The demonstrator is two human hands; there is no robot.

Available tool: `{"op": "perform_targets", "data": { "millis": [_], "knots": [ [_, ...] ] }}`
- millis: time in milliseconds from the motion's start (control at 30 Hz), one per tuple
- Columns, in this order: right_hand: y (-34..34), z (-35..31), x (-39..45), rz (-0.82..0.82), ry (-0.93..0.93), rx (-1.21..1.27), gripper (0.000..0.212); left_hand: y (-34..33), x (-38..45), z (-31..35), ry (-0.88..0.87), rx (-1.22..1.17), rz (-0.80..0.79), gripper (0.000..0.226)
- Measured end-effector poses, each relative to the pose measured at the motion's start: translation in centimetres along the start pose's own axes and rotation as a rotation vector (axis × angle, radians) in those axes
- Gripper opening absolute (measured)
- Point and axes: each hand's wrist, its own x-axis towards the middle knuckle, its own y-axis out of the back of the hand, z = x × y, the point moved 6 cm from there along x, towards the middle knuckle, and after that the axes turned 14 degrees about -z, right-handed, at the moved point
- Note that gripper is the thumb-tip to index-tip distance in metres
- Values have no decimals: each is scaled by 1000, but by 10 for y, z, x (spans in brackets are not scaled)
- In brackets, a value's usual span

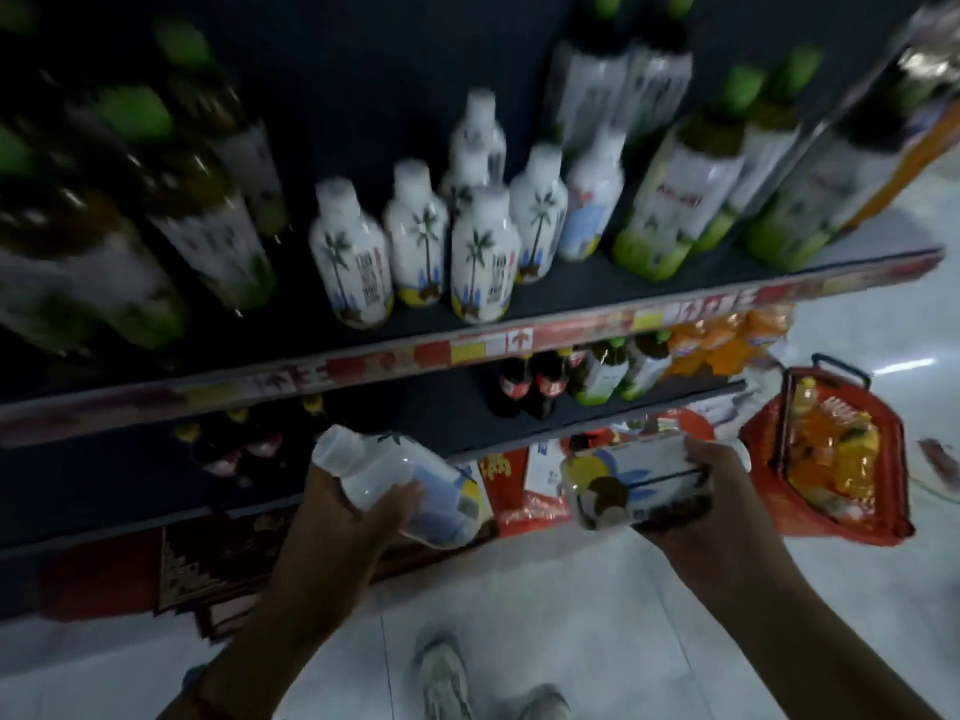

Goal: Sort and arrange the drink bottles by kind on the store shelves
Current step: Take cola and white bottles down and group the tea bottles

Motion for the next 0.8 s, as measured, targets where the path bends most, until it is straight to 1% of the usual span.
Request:
{"op": "perform_targets", "data": {
  "millis": [133,233,300,367,400,433,500,567,633,733,800],
  "knots": [
    [-38,-41,-24,-85,127,-65,26,29,-2,74,-115,75,79,61],
    [-52,-57,-32,-61,179,-66,18,45,-2,117,-192,91,202,66],
    [-57,-66,-31,-23,208,-103,18,48,-3,140,-258,82,255,60],
    [-60,-78,-27,13,254,-180,18,48,-2,159,-285,103,255,43],
    [-64,-86,-25,13,289,-229,16,46,0,170,-302,118,241,40],
    [-68,-93,-22,0,326,-269,15,45,3,179,-314,123,239,39],
    [-83,-107,-16,-66,387,-293,23,44,14,203,-361,171,240,38],
    [-101,-121,-10,-119,434,-332,28,43,29,231,-397,252,267,42],
    [-116,-132,-1,-159,490,-405,26,41,51,254,-413,313,249,48],
    [-134,-147,20,-151,569,-570,24,38,95,277,-421,346,209,46],
    [-140,-150,40,-164,592,-630,20,39,129,282,-393,375,210,48]
  ]
}}
